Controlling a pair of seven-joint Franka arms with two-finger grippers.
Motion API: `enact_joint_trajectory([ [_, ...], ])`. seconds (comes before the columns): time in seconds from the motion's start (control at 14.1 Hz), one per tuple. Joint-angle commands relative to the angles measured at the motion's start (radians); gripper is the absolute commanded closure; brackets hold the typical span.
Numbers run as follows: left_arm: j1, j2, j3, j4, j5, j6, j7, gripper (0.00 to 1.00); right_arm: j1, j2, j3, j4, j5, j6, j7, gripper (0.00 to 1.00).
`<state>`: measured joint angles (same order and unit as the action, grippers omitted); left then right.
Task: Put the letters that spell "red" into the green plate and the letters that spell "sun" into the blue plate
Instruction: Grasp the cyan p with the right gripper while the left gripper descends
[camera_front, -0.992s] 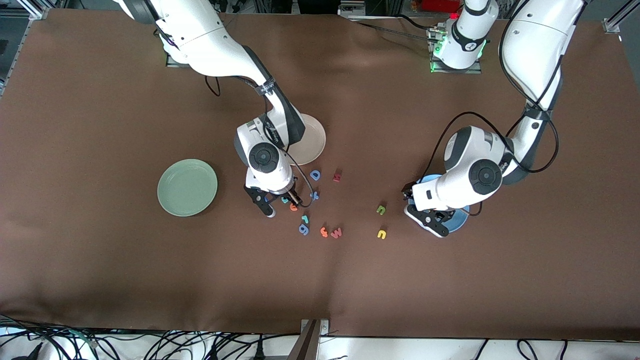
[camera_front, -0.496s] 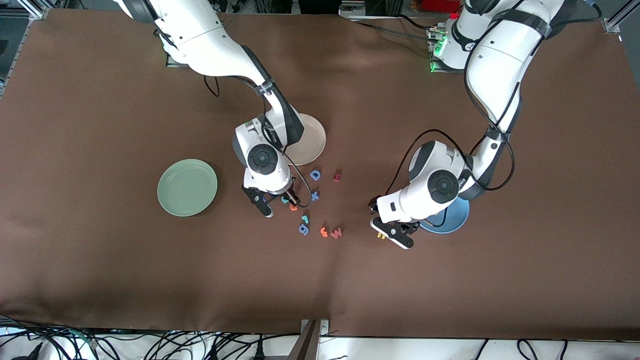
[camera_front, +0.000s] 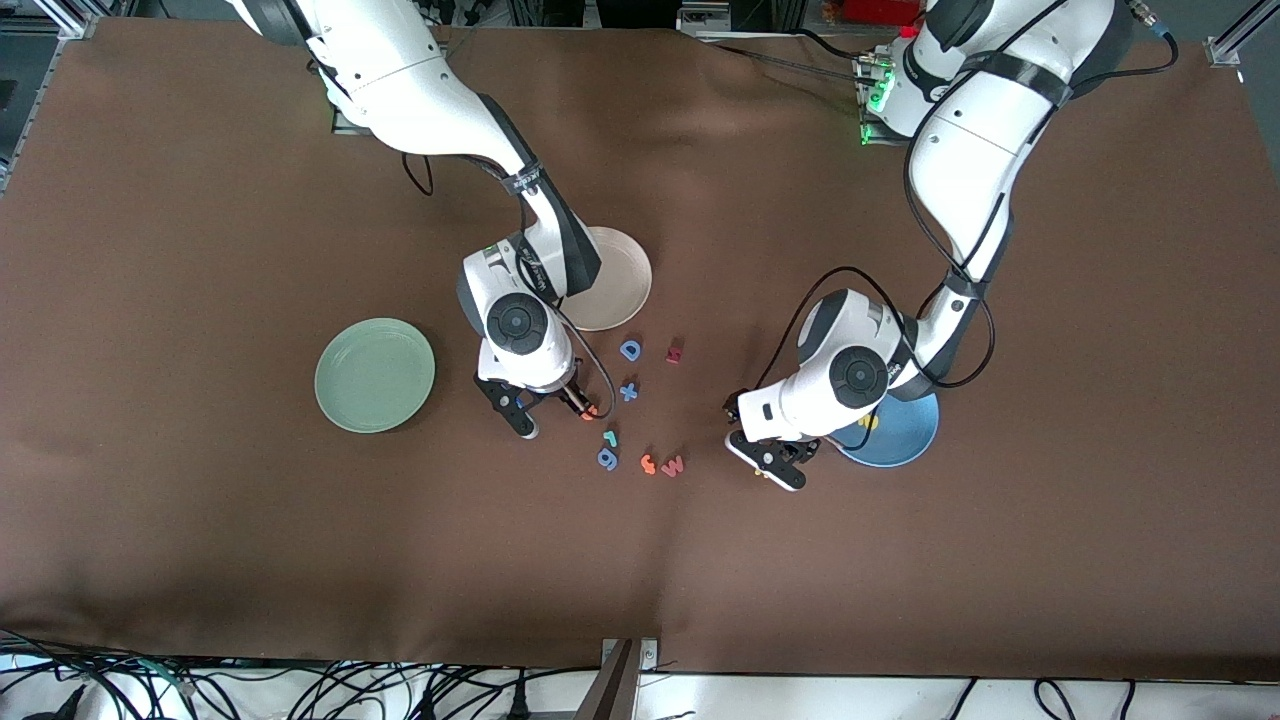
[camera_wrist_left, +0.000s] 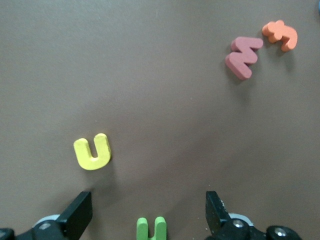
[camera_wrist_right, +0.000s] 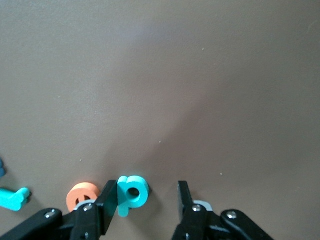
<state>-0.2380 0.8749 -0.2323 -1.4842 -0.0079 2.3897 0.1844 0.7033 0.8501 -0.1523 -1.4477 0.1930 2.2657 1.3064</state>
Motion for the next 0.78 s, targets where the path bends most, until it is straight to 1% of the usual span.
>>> enact_joint_trajectory([
  [0.0, -0.004, -0.088, 0.011, -0.112, -0.006, -0.009, 0.006, 0.00, 0.001, -0.020, -0.004, -0.023, 0.002, -0.003, -0.039, 0.43],
  [0.28, -0.004, -0.103, 0.013, -0.146, 0.019, -0.009, 0.004, 0.00, 0.002, -0.019, -0.007, -0.019, 0.008, 0.003, -0.041, 0.43],
  [0.5, -0.009, -0.097, 0.011, -0.146, 0.054, -0.001, 0.004, 0.02, 0.012, -0.014, -0.006, -0.019, 0.016, 0.012, -0.026, 0.44],
  [0.57, -0.009, -0.097, 0.011, -0.145, 0.062, 0.000, 0.004, 0.03, 0.012, -0.014, -0.004, -0.017, 0.017, 0.015, -0.026, 0.43],
  [0.64, -0.012, -0.096, 0.011, -0.145, 0.063, 0.002, 0.004, 0.10, 0.012, -0.014, -0.004, -0.019, 0.017, 0.015, -0.024, 0.43],
  [0.71, -0.020, -0.094, 0.011, -0.142, 0.065, 0.002, 0.004, 0.13, 0.012, -0.013, -0.004, -0.019, 0.019, 0.015, -0.024, 0.44],
])
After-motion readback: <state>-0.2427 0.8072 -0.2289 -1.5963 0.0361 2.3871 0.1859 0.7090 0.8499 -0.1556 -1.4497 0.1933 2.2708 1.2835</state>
